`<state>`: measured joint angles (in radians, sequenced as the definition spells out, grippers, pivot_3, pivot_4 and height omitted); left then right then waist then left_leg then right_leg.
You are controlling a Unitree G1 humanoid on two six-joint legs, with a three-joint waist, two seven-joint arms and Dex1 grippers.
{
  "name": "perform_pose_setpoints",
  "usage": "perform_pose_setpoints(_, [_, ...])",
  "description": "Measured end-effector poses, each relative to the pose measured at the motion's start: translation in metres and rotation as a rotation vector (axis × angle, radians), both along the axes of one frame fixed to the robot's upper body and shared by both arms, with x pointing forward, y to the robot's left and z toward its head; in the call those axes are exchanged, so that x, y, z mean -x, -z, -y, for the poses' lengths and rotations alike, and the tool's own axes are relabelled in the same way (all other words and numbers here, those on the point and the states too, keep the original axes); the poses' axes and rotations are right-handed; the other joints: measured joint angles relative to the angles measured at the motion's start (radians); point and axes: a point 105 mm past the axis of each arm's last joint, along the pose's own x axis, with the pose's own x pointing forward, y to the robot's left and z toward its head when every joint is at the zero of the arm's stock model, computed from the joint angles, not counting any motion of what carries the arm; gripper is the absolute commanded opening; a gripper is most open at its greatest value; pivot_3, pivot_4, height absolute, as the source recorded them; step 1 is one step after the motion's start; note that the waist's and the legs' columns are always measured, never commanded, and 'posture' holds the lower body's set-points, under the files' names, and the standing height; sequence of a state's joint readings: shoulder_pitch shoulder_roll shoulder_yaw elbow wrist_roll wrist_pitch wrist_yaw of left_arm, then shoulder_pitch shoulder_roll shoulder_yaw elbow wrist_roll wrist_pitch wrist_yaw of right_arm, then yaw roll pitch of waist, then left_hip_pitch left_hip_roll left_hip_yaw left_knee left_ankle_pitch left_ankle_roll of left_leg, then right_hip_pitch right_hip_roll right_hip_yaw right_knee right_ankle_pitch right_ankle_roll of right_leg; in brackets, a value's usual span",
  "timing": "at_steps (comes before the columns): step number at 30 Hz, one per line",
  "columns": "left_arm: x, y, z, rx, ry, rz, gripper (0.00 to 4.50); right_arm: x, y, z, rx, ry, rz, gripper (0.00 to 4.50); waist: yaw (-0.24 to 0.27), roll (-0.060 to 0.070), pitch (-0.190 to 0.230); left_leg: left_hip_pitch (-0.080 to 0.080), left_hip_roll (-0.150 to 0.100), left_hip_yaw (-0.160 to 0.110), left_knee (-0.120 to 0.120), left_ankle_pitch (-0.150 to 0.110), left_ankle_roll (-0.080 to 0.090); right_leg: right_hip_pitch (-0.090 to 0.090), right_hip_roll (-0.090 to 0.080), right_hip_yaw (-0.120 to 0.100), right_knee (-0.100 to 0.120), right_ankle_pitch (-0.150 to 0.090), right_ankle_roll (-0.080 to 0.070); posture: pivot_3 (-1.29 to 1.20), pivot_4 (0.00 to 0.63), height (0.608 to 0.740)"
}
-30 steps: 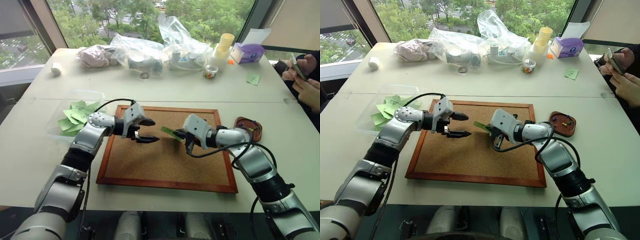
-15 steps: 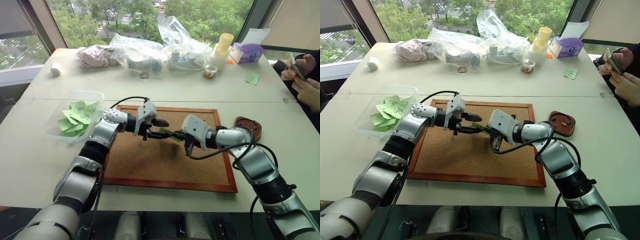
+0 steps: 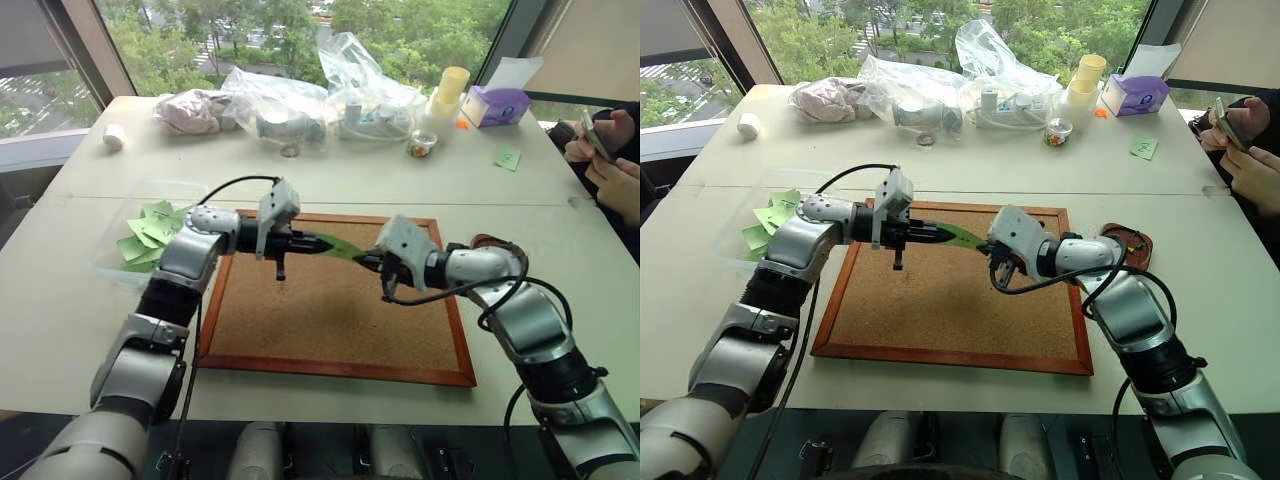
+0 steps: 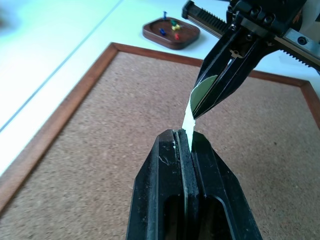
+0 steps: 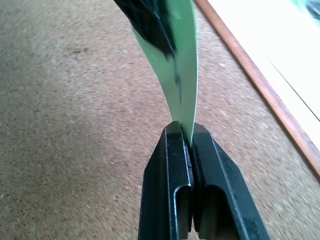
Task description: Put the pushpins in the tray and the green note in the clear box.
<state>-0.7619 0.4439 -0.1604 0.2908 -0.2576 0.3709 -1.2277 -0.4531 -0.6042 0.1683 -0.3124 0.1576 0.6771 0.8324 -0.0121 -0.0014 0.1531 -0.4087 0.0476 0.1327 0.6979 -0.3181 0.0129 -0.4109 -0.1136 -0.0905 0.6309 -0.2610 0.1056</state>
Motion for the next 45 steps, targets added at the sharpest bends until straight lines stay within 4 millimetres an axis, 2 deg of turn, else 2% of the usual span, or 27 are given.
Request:
perform_pose_setpoints(3, [-0.003,-0.010,-0.018,0.046,-0.116,0.023,0.03,-0.001,-0.008,0.010,-0.059,0.039,-0.030,0.00,0.000,0.000,0.000,0.000,0.000,0.000,0.000,0.000,0.000,0.000,0.000,0.000,0.000,0.000,0.000,0.00,0.150,0.740])
perform_pose_setpoints(5, [-0.008,-0.026,-0.031,0.111,-0.230,0.058,0.03,0.001,-0.014,0.012,-0.107,0.033,-0.051,0.00,0.000,0.000,0.000,0.000,0.000,-0.001,0.000,0.000,0.000,0.000,0.000,0.000,0.000,0.000,0.000,0.00,0.150,0.740])
perform_pose_setpoints(7, [-0.014,-0.046,-0.049,0.173,-0.379,0.128,0.03,0.011,-0.023,0.007,-0.179,-0.036,-0.085,0.00,0.000,0.000,0.000,0.000,0.000,-0.001,0.000,0.000,0.000,0.000,0.000,0.000,0.000,0.000,0.000,0.00,0.150,0.740])
perform_pose_setpoints(10, [-0.018,-0.057,-0.084,0.238,-0.639,0.181,0.03,0.024,-0.034,-0.004,-0.251,-0.138,-0.129,0.00,-0.003,0.000,0.000,0.001,0.001,-0.001,0.000,0.000,0.000,0.001,-0.001,0.000,0.000,0.000,0.000,0.00,0.150,0.740])
perform_pose_setpoints(14, [-0.017,-0.053,-0.138,0.263,-0.979,0.184,0.03,0.025,-0.042,-0.008,-0.266,-0.177,-0.130,0.00,0.001,-0.001,0.001,0.000,0.001,-0.002,0.000,0.000,0.000,0.001,-0.001,0.000,0.001,0.000,0.000,0.00,0.150,0.740])
perform_pose_setpoints(19, [-0.004,-0.049,-0.182,0.252,-1.185,0.190,0.03,0.023,-0.034,-0.012,-0.257,-0.200,-0.158,0.00,0.001,-0.001,0.001,0.001,0.000,-0.001,0.000,0.000,0.000,0.001,-0.002,0.000,0.001,0.000,0.000,0.00,0.150,0.740])
perform_pose_setpoints(20, [0.002,-0.042,-0.198,0.231,-1.248,0.177,0.03,0.023,-0.033,-0.014,-0.251,-0.218,-0.162,0.00,-0.003,-0.001,0.001,0.001,0.000,-0.001,0.000,0.000,0.000,0.001,-0.002,0.000,0.001,0.000,0.000,0.00,0.150,0.740])
perform_pose_setpoints(22, [0.012,-0.022,-0.217,0.184,-1.318,0.121,0.03,0.021,-0.031,-0.012,-0.238,-0.221,-0.169,0.00,-0.004,-0.001,0.001,0.001,0.000,0.000,0.000,0.000,0.000,0.001,-0.001,0.000,0.001,0.000,0.000,0.00,0.150,0.740])
perform_pose_setpoints(24, [0.017,-0.005,-0.219,0.152,-1.322,0.064,0.03,0.017,-0.029,-0.011,-0.228,-0.215,-0.167,0.00,0.001,-0.002,0.001,0.001,0.000,-0.001,0.000,0.000,-0.001,0.001,-0.001,0.000,0.001,0.000,0.000,0.00,0.150,0.740])
perform_pose_setpoints(27, [0.020,0.006,-0.220,0.134,-1.318,0.032,1.06,0.015,-0.030,-0.015,-0.216,-0.240,-0.156,0.00,0.004,-0.004,0.002,0.001,0.001,-0.001,0.000,0.000,-0.001,0.001,-0.002,0.000,0.001,0.000,0.000,0.00,0.150,0.740])
perform_pose_setpoints(33, [0.027,0.010,-0.220,0.130,-1.273,0.000,4.08,0.011,-0.029,-0.011,-0.204,-0.228,-0.146,0.00,-0.001,-0.004,0.002,0.001,0.001,0.000,0.000,0.000,-0.001,0.001,-0.002,0.000,0.001,0.000,0.000,0.00,0.150,0.740])
perform_pose_setpoints(34, [0.027,0.009,-0.218,0.143,-1.260,-0.011,4.46,0.011,-0.029,-0.010,-0.203,-0.227,-0.146,0.00,-0.001,-0.004,0.002,0.001,0.001,0.000,0.000,0.000,-0.001,0.001,-0.002,0.000,0.001,0.000,0.000,0.00,0.150,0.740])
perform_pose_setpoints(36, [0.028,0.002,-0.214,0.194,-1.222,-0.019,4.46,0.011,-0.029,-0.010,-0.203,-0.225,-0.146,0.00,-0.001,-0.004,0.002,0.001,0.001,0.000,0.000,0.000,-0.001,0.001,-0.002,0.000,0.001,0.000,0.000,0.00,0.150,0.740])
perform_pose_setpoints(42, [0.029,-0.046,-0.186,0.326,-1.036,0.058,4.46,0.010,-0.022,-0.005,-0.201,-0.198,-0.166,0.00,0.000,-0.004,0.002,0.001,0.001,-0.001,0.000,0.000,-0.001,0.001,-0.002,0.000,0.001,0.000,0.000,0.00,0.150,0.740])
perform_pose_setpoints(45, [0.032,-0.053,-0.164,0.326,-0.916,0.040,4.46,0.010,-0.015,0.007,-0.183,-0.154,-0.183,0.00,0.002,-0.004,0.002,0.001,0.000,0.000,0.000,0.000,-0.001,0.001,-0.002,0.000,0.001,0.000,0.000,0.00,0.150,0.740])
